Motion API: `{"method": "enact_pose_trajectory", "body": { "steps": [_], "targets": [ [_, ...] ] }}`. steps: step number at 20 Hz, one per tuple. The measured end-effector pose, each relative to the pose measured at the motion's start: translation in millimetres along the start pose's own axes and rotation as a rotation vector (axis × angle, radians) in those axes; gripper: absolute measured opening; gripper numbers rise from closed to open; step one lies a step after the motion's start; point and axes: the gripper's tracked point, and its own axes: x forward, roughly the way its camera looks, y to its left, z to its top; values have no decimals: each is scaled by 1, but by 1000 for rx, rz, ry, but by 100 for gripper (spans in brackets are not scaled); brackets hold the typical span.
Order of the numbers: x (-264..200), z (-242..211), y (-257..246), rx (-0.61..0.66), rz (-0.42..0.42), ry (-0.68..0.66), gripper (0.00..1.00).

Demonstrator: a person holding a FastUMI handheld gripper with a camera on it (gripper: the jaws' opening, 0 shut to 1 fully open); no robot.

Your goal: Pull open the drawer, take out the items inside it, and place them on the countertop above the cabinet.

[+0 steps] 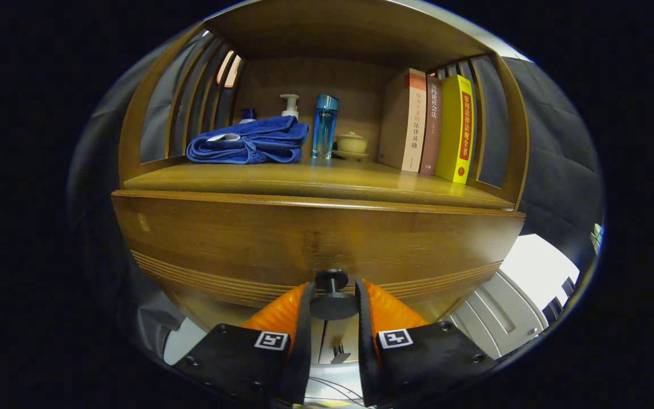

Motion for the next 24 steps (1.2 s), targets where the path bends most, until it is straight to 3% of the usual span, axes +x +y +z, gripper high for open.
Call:
{"method": "enact_pose_trajectory", "body": {
  "steps": [24],
  "targets": [
    [-115, -32, -9, 30, 16, 58, 44]
  ]
}}
